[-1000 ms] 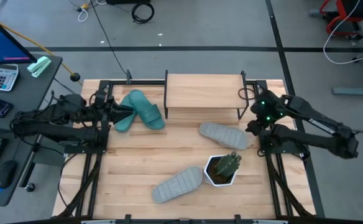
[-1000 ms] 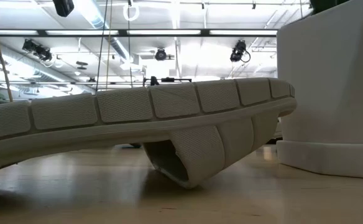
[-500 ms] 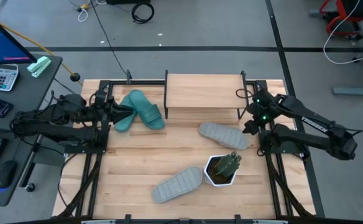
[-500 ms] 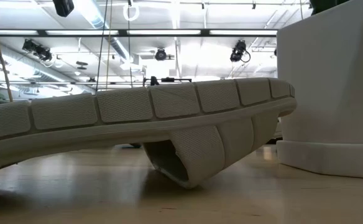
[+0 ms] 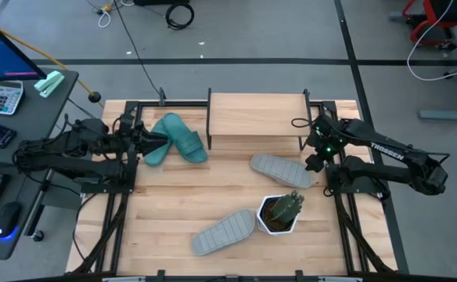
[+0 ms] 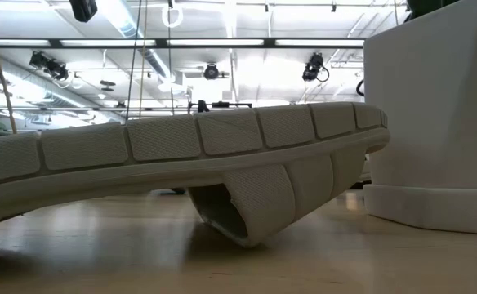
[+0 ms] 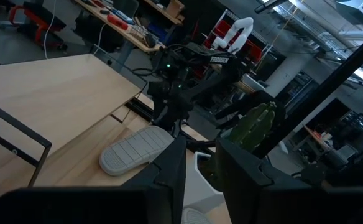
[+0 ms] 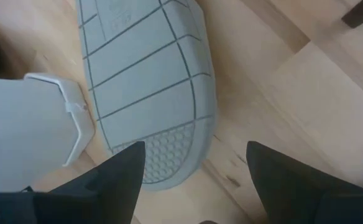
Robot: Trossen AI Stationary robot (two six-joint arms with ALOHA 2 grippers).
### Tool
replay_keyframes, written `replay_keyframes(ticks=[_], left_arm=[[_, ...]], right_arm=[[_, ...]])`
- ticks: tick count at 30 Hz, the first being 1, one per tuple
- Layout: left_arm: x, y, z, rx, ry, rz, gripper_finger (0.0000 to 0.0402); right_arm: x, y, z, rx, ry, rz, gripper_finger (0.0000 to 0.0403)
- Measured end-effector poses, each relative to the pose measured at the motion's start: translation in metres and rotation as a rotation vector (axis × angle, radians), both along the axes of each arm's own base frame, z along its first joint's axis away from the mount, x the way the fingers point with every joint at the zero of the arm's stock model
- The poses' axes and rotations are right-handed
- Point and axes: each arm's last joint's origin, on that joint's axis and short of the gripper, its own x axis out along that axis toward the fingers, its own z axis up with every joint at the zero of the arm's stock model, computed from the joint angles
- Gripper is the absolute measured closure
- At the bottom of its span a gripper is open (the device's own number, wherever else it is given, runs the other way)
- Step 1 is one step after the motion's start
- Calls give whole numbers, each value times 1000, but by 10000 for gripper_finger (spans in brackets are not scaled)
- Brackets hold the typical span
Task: Pick and place slides into the shelf
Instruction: Put the right gray slipper on the shelf
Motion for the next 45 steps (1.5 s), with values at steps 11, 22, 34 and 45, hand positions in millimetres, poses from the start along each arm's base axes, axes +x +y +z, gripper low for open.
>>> replay_keyframes(ticks=[11,22,34,45], left_arm=[[0,0,0,0,0,0,305],[0,0,0,6,1,-1,304],[0,0,0,9,1,-4,306],[0,0,0,10,1,-4,313]], right_arm=[[3,0,-1,15,11,-27,115],[19,9,-21,59,98,41,115],[29,21,-42,163,73,-38,115],[39,28,-40,177,-7,18,363]])
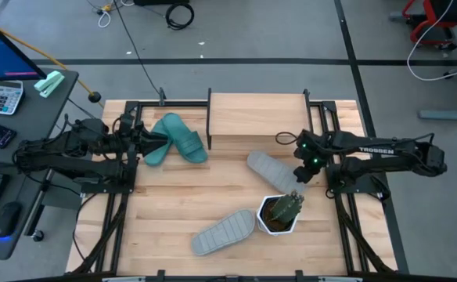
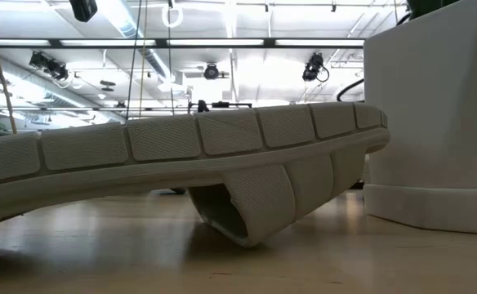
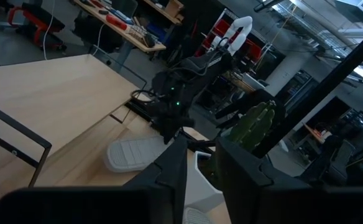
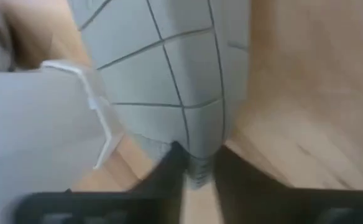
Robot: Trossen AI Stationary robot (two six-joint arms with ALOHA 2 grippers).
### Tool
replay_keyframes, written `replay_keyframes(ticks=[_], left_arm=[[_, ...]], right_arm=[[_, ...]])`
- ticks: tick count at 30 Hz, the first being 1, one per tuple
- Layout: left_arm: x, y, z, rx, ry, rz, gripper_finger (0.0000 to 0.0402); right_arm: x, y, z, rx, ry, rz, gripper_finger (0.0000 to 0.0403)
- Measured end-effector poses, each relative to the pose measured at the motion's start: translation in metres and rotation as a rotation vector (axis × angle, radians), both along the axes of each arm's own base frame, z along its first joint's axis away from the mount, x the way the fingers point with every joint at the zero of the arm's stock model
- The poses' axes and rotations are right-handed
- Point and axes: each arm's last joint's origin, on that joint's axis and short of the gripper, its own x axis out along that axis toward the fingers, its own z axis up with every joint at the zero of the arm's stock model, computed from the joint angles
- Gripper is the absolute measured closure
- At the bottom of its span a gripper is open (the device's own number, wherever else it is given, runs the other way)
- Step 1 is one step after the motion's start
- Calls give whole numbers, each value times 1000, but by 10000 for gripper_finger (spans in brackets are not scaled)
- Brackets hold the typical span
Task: Pick and place slides into the shelf
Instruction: Put the right gray slipper on the shelf
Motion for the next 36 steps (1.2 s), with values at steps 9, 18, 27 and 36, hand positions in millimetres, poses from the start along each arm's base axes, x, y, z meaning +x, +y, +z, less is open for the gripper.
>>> replay_keyframes(ticks=[9,18,27,36], left_arm=[[0,0,0,0,0,0,311],[0,0,0,1,0,0,319],[0,0,0,1,0,-1,313],[0,0,0,0,0,-8,321]], right_arm=[[8,5,23,-24,-82,43,375],[19,1,94,-121,-264,48,379],[5,9,138,-53,-256,183,380],[4,1,198,-358,-393,151,380]])
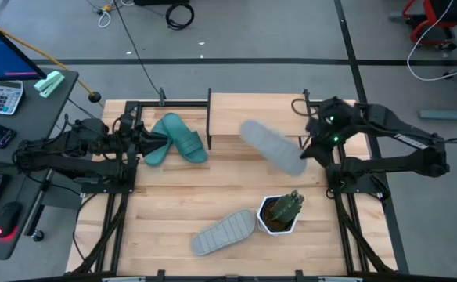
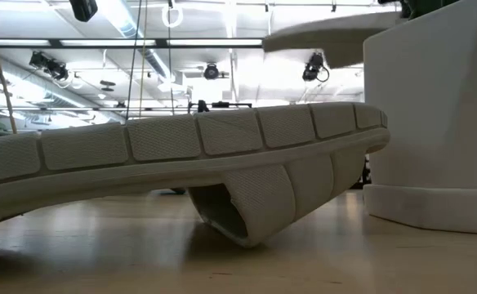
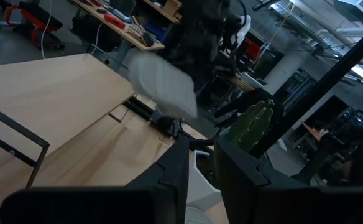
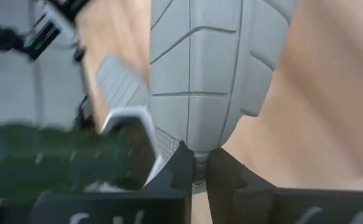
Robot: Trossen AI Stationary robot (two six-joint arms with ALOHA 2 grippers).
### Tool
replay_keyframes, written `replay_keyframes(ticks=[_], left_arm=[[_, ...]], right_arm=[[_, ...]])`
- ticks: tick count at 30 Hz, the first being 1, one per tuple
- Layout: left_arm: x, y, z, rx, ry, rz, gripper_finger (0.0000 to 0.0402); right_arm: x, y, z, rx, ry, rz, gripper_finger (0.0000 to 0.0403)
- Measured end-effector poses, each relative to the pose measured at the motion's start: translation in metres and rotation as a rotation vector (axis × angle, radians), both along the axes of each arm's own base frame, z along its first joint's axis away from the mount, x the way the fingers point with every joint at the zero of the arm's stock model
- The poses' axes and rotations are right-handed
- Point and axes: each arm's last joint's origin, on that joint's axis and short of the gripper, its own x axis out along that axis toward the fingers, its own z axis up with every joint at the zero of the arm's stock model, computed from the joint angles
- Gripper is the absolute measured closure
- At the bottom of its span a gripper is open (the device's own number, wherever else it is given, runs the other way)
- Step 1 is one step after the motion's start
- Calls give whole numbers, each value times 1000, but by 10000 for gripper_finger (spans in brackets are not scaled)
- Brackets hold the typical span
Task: Pick and place slides into the shelf
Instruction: Put the right gray slipper on the shelf
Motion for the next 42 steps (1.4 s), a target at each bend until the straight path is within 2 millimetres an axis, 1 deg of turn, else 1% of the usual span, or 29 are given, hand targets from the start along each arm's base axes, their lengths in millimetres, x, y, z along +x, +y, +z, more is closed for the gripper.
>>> replay_keyframes(ticks=[3,7,11,14,18,23,29,32,36,42], left_arm=[[0,0,0,0,0,0,319],[0,0,1,0,-13,9,313],[0,0,6,1,-59,11,310],[0,0,11,1,-110,12,313],[4,1,21,32,-217,43,316],[18,3,32,64,-332,113,308],[43,10,30,59,-340,239,288],[57,16,31,114,-379,290,277],[75,21,29,227,-388,327,262],[91,26,28,421,-409,347,237]], right_arm=[[4,-6,15,-125,-54,-36,380],[15,-13,29,-284,-129,-67,380],[26,-21,39,-450,-172,-123,380],[34,-26,43,-520,-209,-136,380],[47,-28,47,-514,-270,-66,380],[64,-30,55,-482,-367,22,380],[80,-34,72,-500,-475,100,380],[87,-36,79,-499,-495,122,380],[95,-39,85,-511,-507,138,380],[94,-43,93,-540,-519,133,380]])
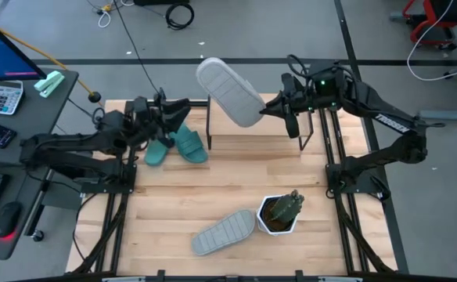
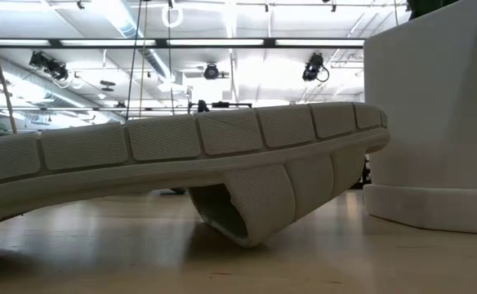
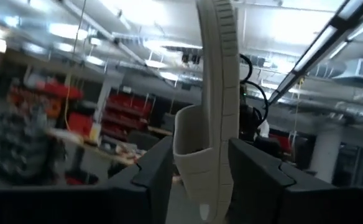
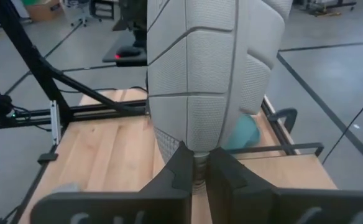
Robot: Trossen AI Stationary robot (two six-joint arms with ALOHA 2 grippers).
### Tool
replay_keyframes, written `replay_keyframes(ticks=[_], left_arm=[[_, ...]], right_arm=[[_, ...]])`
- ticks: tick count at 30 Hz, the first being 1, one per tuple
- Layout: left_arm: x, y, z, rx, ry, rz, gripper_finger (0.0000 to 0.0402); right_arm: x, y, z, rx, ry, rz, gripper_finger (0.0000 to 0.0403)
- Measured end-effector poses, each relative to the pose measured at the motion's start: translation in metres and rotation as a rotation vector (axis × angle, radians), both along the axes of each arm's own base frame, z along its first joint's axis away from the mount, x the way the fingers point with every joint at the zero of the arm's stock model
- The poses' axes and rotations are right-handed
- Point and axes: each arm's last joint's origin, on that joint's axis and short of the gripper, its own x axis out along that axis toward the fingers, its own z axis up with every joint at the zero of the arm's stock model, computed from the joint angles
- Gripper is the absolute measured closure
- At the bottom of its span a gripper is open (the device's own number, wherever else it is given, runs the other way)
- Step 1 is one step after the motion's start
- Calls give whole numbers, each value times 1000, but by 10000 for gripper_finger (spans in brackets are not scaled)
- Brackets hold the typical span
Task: Pick and place slides into the shelf
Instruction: Put the right gray slipper on the shelf
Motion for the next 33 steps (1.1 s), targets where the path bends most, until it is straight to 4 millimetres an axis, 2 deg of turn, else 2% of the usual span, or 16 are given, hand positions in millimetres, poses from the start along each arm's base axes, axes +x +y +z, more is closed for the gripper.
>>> replay_keyframes(ticks=[7,14,23,33], left_arm=[[11,10,3,45,-81,48,218],[37,22,25,87,-99,-13,217],[72,30,45,235,19,-72,207],[77,32,44,274,57,-69,184]], right_arm=[[-7,-4,0,-140,31,-38,381],[-7,-5,0,-246,43,-53,382],[-10,-8,1,-287,60,-121,382],[-39,-11,16,-293,-1,-195,382]])
